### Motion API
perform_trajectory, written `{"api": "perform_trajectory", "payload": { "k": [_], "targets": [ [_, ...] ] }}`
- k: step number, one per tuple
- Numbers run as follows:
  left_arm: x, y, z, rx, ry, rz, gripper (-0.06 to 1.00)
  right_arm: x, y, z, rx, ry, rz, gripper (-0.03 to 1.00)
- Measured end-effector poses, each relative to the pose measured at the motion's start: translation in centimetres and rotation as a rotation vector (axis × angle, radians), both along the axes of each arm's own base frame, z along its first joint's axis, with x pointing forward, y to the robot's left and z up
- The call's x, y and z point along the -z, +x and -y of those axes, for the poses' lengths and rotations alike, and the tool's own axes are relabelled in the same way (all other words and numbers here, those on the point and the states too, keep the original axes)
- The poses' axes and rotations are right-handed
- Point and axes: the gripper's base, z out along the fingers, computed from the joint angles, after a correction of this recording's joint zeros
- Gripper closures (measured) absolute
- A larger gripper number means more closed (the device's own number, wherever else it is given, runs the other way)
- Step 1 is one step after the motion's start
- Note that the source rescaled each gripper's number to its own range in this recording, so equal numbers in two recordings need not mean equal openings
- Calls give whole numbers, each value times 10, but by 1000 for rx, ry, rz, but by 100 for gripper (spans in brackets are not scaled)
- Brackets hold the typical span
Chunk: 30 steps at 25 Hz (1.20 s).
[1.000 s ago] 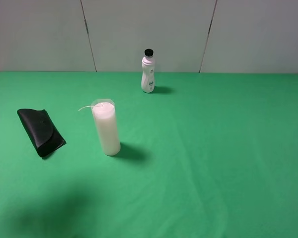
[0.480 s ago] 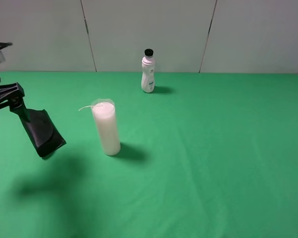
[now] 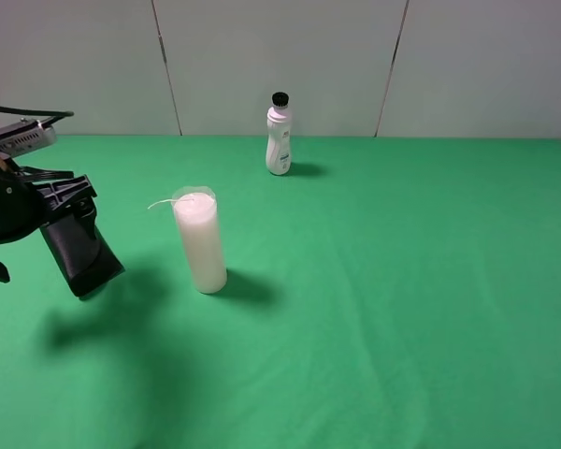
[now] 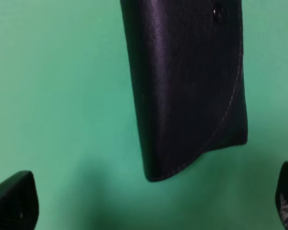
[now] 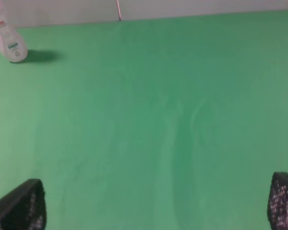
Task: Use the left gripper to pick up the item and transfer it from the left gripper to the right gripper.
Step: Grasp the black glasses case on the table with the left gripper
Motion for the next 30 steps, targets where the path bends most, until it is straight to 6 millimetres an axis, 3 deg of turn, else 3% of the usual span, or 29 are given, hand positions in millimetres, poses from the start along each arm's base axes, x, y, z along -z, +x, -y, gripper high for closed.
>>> {"api": "perform_trajectory", "payload": {
  "k": [13,30],
  "targets": [
    [26,27,7,-56,-7,-9,-5,0,0,0,0,0,0,-3],
    [41,33,7,-110,3,-27,-4,0,0,0,0,0,0,-3]
  ]
}}
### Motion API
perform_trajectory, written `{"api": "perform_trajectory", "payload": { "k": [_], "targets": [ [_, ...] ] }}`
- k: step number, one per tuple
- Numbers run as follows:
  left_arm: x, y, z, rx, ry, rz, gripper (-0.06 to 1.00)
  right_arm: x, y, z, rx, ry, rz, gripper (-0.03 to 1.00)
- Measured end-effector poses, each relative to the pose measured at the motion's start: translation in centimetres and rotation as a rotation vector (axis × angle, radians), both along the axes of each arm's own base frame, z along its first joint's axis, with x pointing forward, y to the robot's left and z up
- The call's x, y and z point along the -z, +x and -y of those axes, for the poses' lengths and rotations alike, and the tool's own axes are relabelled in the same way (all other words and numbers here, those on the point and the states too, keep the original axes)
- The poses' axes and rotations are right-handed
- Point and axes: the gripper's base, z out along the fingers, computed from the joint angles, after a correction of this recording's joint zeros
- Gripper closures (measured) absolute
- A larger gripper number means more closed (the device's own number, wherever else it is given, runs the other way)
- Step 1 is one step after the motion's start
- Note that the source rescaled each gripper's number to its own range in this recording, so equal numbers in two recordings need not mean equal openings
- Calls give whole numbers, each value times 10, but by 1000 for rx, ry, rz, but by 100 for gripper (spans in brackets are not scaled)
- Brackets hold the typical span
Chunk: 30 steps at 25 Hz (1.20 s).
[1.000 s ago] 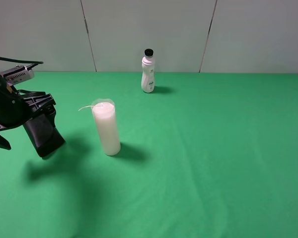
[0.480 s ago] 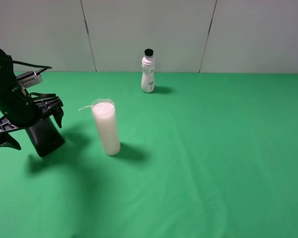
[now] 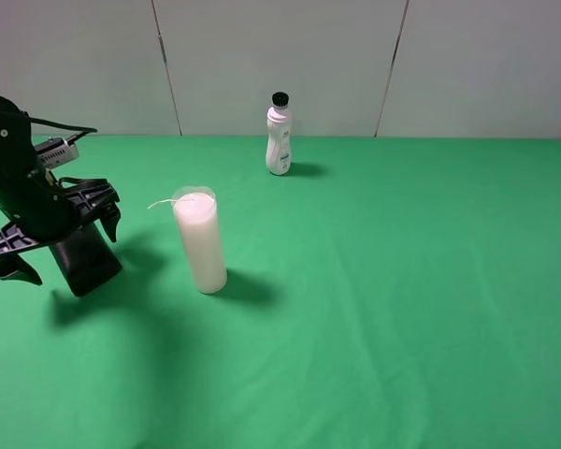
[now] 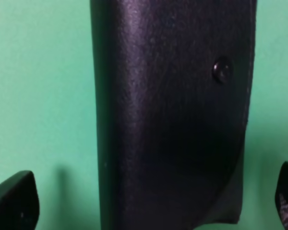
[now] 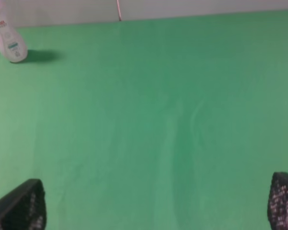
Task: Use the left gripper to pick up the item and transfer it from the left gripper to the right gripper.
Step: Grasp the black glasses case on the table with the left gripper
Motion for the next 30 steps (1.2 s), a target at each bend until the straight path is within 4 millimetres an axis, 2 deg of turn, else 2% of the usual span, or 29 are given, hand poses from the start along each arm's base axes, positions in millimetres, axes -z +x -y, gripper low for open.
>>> {"api": "perform_trajectory", "payload": {
  "k": [9,22,24,26,30],
  "targets": [
    [15,6,3,13,-15,17,-4,0,0,0,0,0,0,-3],
    [22,8,5,-14,-42,12,-1,0,0,0,0,0,0,-3],
    [22,8,5,-19,-46,12,3,0,0,0,0,0,0,-3],
    [22,8,5,-20,-47,12,12,0,0,0,0,0,0,-3],
    [22,8,5,-22,-48,12,39,0,0,0,0,0,0,-3]
  ]
}}
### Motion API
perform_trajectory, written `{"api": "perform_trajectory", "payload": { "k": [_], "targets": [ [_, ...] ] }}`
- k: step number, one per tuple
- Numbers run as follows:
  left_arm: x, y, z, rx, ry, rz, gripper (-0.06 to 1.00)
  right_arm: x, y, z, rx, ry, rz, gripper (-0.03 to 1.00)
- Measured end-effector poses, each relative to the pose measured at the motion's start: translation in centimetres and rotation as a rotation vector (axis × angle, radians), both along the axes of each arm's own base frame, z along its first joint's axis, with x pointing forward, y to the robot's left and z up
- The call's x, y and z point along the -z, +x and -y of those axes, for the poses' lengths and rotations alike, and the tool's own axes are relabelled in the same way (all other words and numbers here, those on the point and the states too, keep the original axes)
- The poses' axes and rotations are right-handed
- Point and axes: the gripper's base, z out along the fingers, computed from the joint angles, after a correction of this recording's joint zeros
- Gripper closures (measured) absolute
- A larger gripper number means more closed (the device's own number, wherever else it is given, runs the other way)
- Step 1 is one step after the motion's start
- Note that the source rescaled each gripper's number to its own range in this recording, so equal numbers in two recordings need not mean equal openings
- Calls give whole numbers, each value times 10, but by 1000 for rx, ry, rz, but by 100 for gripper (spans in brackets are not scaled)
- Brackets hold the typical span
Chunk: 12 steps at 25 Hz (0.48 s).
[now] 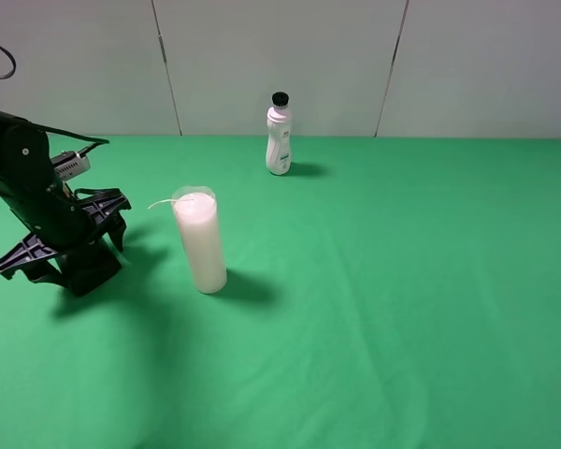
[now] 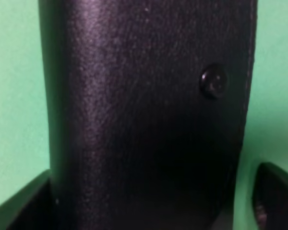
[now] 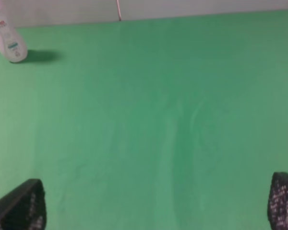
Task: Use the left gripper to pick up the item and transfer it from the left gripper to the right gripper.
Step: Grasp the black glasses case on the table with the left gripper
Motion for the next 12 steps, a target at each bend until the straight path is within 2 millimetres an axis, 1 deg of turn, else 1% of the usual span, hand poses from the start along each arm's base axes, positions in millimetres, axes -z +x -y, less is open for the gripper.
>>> {"api": "perform_trajectory", "payload": {
  "k": [1,3,5,6,12],
  "targets": [
    [0,0,0,0,0,0,46,0,0,0,0,0,0,-3],
    [0,0,0,0,0,0,65,0,0,0,0,0,0,-3],
    [0,0,0,0,1,-2,80,0,0,0,0,0,0,-3],
    [-1,1,0,0,2,-2,82,0,0,0,0,0,0,-3],
    [-1,1,0,0,3,-4,82,0,0,0,0,0,0,-3]
  ]
}}
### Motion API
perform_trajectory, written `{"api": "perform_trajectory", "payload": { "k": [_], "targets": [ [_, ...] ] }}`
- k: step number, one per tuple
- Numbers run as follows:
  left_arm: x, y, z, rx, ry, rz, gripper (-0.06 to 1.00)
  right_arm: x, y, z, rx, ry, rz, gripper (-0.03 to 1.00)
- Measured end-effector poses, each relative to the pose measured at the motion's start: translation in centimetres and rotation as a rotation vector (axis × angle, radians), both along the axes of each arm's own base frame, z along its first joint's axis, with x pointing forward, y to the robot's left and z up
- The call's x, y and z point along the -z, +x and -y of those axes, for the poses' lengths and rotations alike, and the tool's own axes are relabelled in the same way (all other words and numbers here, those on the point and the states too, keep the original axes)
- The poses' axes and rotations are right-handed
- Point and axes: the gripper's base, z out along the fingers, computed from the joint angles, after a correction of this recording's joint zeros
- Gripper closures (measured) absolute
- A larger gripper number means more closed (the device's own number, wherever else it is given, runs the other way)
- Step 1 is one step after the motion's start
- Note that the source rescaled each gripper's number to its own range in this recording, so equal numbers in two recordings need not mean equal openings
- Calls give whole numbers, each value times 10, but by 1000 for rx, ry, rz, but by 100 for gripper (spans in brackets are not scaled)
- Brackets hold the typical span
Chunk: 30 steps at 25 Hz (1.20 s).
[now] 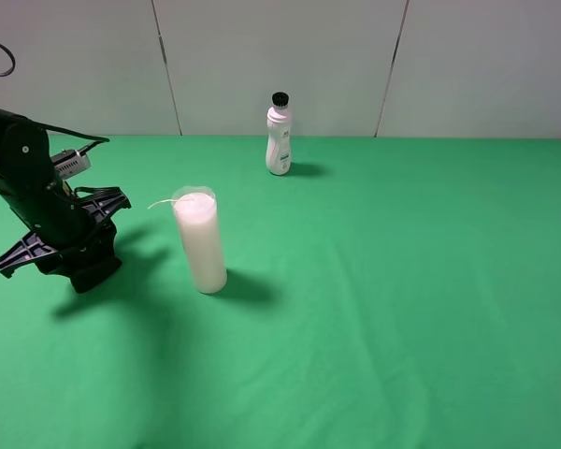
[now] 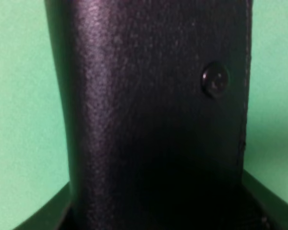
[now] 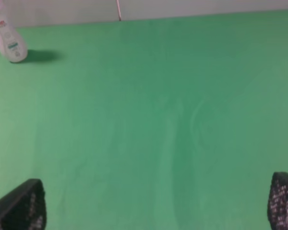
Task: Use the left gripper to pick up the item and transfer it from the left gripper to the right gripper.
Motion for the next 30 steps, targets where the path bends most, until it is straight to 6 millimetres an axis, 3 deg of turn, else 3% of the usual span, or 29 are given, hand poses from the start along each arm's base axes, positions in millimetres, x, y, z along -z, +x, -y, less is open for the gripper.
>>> {"api": "perform_trajectory", "payload": {
  "k": [11,20,30],
  "targets": [
    [-4,-1,0,-14,-10,6,83,0,0,0,0,0,0,-3],
    [-33,-8,-2,-8,-5,26,85,0,0,0,0,0,0,-3],
    [-77,-26,-7,145,35,48,85,0,0,0,0,0,0,-3]
  ]
}}
